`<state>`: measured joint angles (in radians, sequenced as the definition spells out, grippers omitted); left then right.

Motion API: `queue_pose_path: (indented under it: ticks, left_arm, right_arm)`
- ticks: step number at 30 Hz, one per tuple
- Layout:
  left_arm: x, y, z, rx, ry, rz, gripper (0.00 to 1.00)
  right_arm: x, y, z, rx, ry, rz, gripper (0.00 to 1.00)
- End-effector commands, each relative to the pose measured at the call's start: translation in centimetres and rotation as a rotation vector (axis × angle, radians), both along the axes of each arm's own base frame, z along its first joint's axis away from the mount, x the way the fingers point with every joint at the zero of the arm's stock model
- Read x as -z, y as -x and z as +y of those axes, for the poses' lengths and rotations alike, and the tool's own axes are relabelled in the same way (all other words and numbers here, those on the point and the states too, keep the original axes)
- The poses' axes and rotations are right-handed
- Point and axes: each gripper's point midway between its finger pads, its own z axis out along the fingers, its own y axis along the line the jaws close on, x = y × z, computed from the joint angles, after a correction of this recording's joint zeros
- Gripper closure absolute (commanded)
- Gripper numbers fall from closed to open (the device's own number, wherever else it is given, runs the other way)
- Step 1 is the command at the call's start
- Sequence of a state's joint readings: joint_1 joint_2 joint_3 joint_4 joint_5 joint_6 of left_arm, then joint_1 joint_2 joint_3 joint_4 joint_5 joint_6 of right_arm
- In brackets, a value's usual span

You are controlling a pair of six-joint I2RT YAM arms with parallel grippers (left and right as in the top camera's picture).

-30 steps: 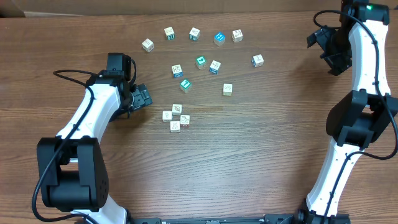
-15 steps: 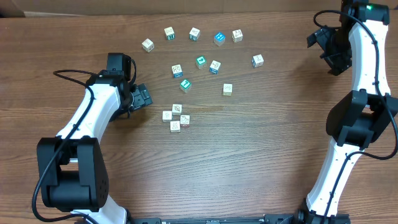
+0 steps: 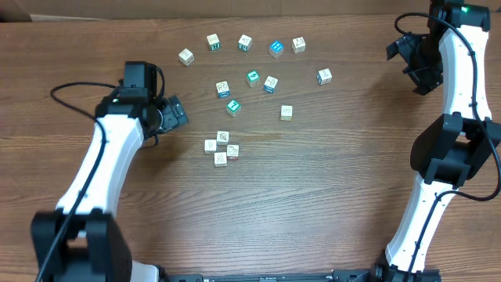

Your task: Form a circle

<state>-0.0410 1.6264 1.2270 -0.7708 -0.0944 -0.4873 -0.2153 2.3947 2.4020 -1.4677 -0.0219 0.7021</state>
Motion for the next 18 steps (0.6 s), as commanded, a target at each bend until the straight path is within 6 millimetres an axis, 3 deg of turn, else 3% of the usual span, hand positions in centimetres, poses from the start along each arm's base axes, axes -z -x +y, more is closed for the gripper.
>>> queue_pose_path:
  ticks: [1, 11, 18]
  left_arm:
    - [-3.2, -0.3, 0.6, -0.007, -0.014, -0.087, 0.0]
    - [-5.8, 0.2, 2.0, -0.044, -0.085, -0.153, 0.0]
    - [-5.5, 1.6, 2.7, -0.061, -0.127, -0.1, 0.0]
  right_arm:
    - [-1.8, -0.3, -0.2, 0.0, 0.012, -0.044, 0.0]
    - [-1.8, -0.3, -0.2, 0.0, 0.012, -0.044, 0.0]
    - [-1.8, -0.3, -0.2, 0.0, 0.012, -0.044, 0.0]
